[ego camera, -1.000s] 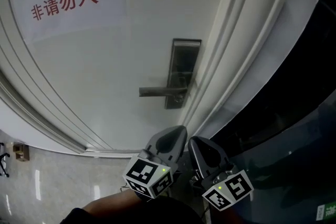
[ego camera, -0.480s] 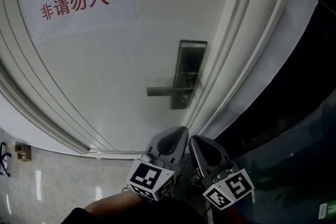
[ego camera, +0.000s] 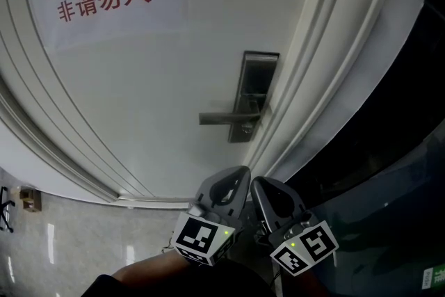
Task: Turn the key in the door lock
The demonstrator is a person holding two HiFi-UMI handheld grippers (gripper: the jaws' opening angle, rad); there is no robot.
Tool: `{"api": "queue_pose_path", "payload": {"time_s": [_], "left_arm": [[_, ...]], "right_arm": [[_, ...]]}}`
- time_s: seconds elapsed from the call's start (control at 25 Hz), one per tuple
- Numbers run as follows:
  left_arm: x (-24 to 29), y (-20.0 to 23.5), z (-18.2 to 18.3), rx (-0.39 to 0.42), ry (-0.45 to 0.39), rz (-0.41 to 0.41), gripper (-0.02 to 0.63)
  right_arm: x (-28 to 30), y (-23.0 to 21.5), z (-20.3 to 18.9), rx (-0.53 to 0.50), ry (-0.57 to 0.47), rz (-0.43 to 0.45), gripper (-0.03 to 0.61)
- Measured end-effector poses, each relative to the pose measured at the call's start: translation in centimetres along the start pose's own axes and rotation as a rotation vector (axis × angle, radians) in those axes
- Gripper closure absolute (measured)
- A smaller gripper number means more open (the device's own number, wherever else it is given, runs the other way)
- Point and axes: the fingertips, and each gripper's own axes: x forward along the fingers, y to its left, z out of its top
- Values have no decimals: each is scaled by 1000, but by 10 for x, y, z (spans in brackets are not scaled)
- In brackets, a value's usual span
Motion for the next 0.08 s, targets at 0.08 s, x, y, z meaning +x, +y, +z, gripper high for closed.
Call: {"api": "queue_pose_path", "payload": {"time_s": [0.08], "left_arm": [[-1, 1, 0, 1, 1, 2, 607]], "right_arm": [[1, 1, 0, -1, -1, 2, 565]]}}
